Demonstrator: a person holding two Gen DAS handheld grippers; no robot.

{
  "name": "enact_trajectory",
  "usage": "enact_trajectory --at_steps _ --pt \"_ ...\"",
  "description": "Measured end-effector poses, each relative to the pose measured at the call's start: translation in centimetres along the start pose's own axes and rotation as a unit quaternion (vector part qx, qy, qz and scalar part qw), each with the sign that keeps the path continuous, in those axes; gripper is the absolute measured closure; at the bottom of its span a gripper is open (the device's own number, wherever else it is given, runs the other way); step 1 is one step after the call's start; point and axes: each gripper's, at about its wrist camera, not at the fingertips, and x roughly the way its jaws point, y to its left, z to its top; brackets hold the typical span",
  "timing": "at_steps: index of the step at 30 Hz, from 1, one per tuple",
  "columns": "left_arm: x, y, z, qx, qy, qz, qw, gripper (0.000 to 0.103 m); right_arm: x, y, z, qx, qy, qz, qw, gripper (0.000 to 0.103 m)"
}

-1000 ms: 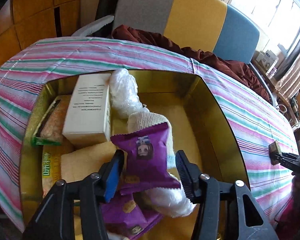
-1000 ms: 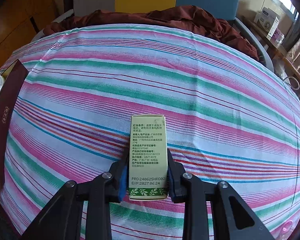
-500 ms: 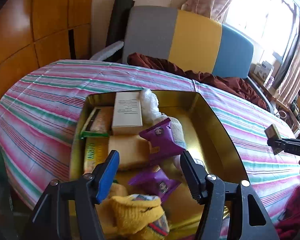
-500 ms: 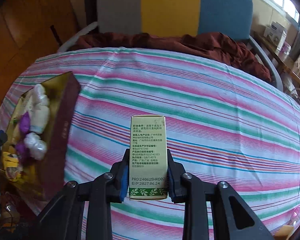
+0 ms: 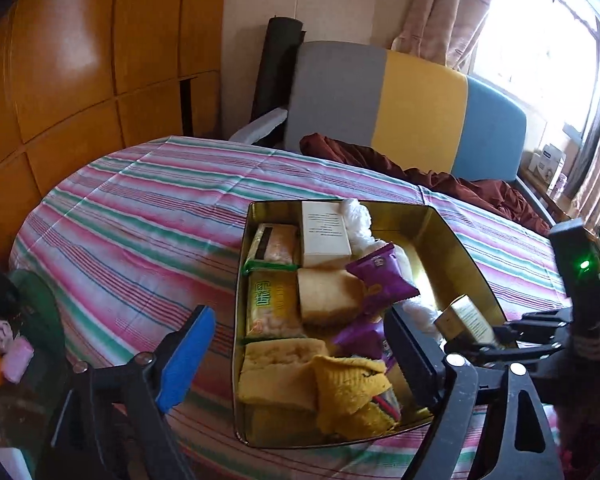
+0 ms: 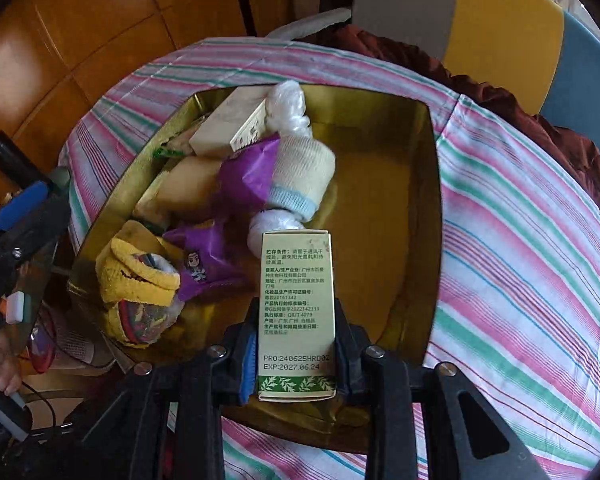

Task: Organize objects
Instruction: 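Carry the medicine box into the gold tray and open the right tool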

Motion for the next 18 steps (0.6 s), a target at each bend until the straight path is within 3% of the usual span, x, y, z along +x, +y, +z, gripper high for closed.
enact_trajectory --at_steps 9,13,18 --pt "-0.3 -0.1 -0.9 -0.001 0.001 -0.002 1.0000 0.000 2.3 0.7 -0.5 0.017 0.029 -0.009 0.999 0.072" --pt "-0.5 -0.3 -1.0 0.002 0.001 0.007 1.0000 0.000 2.3 0.8 -0.8 0.026 0.024 0.001 0.999 0.057" --pt "-1.0 -0.5 -1.1 0.007 -0.009 0.026 0.9996 0.000 1.5 1.2 -1.3 0.030 0.008 0.000 1.000 0.053"
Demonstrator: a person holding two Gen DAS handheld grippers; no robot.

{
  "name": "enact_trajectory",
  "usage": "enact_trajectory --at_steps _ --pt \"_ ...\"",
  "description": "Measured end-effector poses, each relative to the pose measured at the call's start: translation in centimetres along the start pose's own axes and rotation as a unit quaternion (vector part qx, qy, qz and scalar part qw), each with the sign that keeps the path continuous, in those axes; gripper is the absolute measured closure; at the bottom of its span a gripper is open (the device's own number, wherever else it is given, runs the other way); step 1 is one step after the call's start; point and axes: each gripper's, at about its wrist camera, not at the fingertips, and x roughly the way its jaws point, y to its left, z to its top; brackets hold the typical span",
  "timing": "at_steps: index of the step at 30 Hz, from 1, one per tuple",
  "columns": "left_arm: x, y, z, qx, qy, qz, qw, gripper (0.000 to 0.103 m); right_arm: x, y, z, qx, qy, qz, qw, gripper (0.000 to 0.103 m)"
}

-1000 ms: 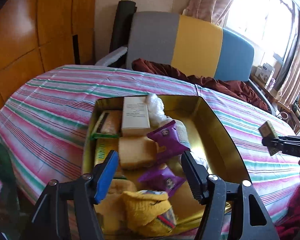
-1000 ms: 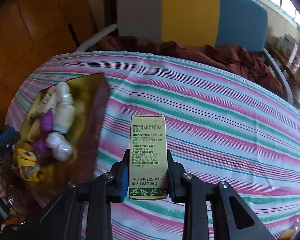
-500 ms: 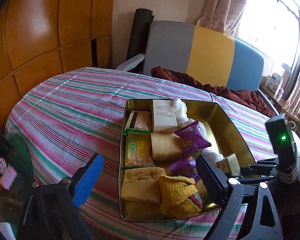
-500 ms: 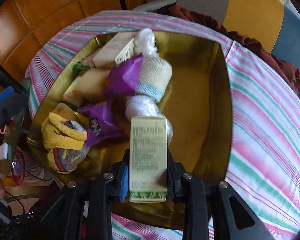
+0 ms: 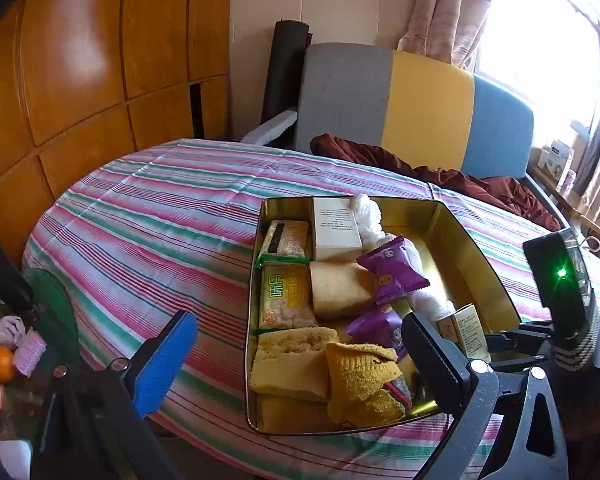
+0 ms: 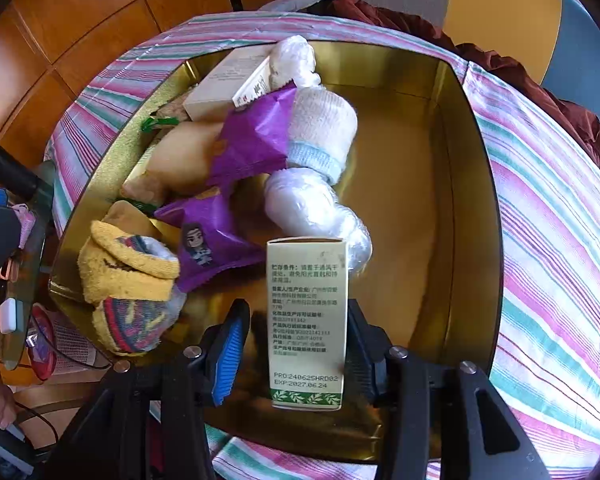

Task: Organize objects
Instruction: 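Carry the medicine box into the gold tray and open the right tool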

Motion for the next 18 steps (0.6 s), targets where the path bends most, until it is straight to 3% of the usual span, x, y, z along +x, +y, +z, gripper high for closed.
enact_trajectory --at_steps 8,13,18 --pt "-1.4 1.0 0.0 -0.023 -0.015 0.000 0.9996 0.000 -4.9 -1.3 -1.8 0.047 -0.084 0.017 0.995 0.041" --pt "-2.6 1.5 -0.4 -0.029 -0.023 -0.033 0.9988 0.000 -7.2 -1.3 -2.5 0.067 -0.122 -0.032 0.990 0.041" --pt "-3.0 1.3 -0.8 -0.040 -0.017 -0.014 0.9990 0.000 -8.7 -0.5 -2.8 0.086 -0.155 -0.063 0.982 0.041"
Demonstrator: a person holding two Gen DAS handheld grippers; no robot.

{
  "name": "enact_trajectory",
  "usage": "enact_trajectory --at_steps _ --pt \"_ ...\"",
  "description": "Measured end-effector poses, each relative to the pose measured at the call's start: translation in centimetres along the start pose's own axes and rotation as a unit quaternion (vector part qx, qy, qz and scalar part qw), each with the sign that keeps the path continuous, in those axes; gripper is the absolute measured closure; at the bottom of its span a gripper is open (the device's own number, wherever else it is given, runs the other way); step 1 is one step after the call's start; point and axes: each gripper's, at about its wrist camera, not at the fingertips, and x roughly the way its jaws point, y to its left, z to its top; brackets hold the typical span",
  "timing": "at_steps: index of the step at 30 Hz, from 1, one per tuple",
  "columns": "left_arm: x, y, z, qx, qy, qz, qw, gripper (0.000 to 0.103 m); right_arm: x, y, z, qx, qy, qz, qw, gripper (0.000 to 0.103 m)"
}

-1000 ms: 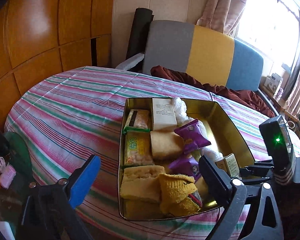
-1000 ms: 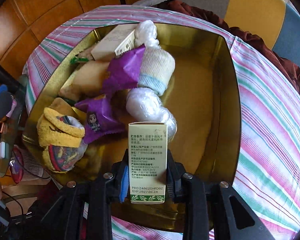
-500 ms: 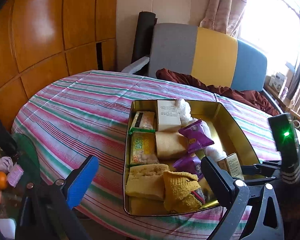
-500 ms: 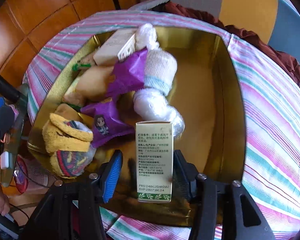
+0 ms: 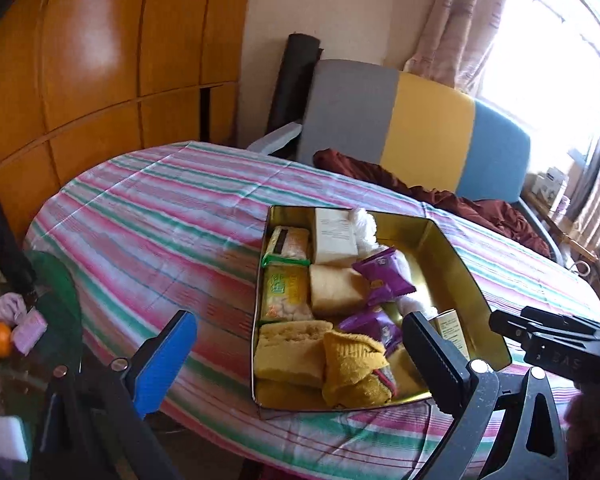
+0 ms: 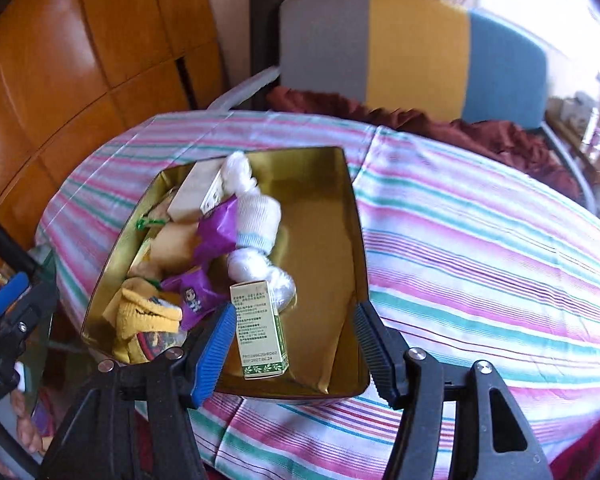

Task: Organize objects
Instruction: 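Carry the medicine box into the gold tray and open the right tool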

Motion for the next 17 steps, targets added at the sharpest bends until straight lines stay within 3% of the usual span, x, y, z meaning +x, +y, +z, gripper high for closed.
enact_trajectory --at_steps 17 --pt "-1.0 0.3 -0.9 0.004 -0.008 0.030 0.9995 0.000 -0.4 2.9 -1.7 -0.044 -0.021 -0.014 0.999 0.041"
